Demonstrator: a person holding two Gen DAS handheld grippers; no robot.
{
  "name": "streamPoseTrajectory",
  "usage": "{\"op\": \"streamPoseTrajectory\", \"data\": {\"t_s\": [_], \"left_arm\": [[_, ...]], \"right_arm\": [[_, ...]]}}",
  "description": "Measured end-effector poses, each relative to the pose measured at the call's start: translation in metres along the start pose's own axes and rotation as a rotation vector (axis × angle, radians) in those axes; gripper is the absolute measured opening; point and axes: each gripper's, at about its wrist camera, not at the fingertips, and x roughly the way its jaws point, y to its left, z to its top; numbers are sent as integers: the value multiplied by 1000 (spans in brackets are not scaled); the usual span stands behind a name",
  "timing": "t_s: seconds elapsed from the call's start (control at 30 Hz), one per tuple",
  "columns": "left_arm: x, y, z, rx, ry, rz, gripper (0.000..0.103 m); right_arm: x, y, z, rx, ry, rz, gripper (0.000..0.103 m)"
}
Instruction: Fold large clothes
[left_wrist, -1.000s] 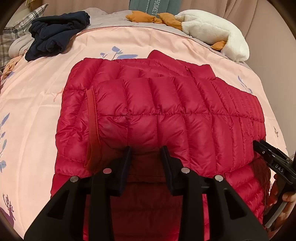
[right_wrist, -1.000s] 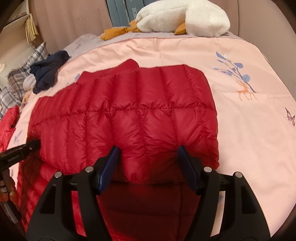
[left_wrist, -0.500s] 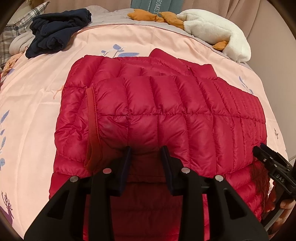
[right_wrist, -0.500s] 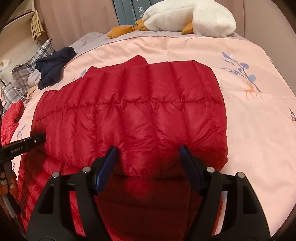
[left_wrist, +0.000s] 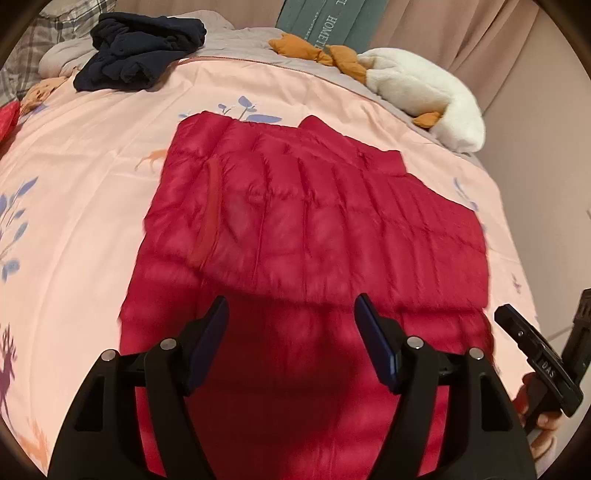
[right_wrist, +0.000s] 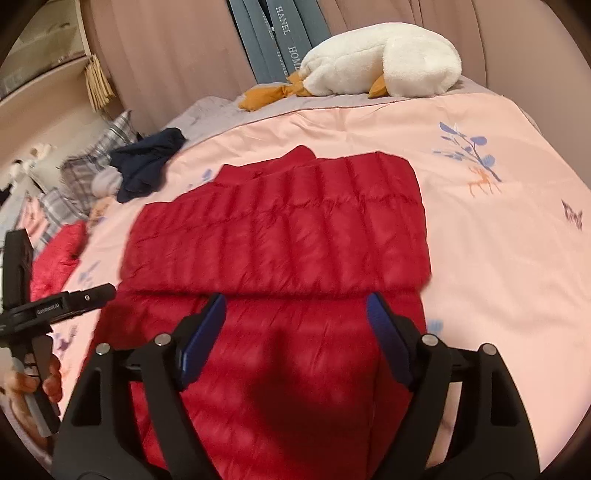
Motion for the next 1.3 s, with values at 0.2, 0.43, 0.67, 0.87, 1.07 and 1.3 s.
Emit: {"op": "streamPoseTrajectory", "data": {"t_s": [0.2,0.43,0.67,0.87,1.07,1.3], "left_arm": [[-43,19,-40,-42,-2,-39,71],[-93,40,-84,-37,-50,-7,71],[-124,60,-117,-74,-72,6,84],[-132,66,-134,-79,-61,11,84],[-131,76,-148,-126,-37,-4,84],[-130,84,-158,-171,-21,-27,84]], "right_arm": [[-50,4,-29,21,-26,47,84],[-93,-1,-63,76,-32,58,85],[-118,-12,-89,119,-12,54,86],[-130,-17,-108,142,20,58,90],[-135,-28,-123,196,48,68,94],[-137,-38,-136,247,70,59,95]]}}
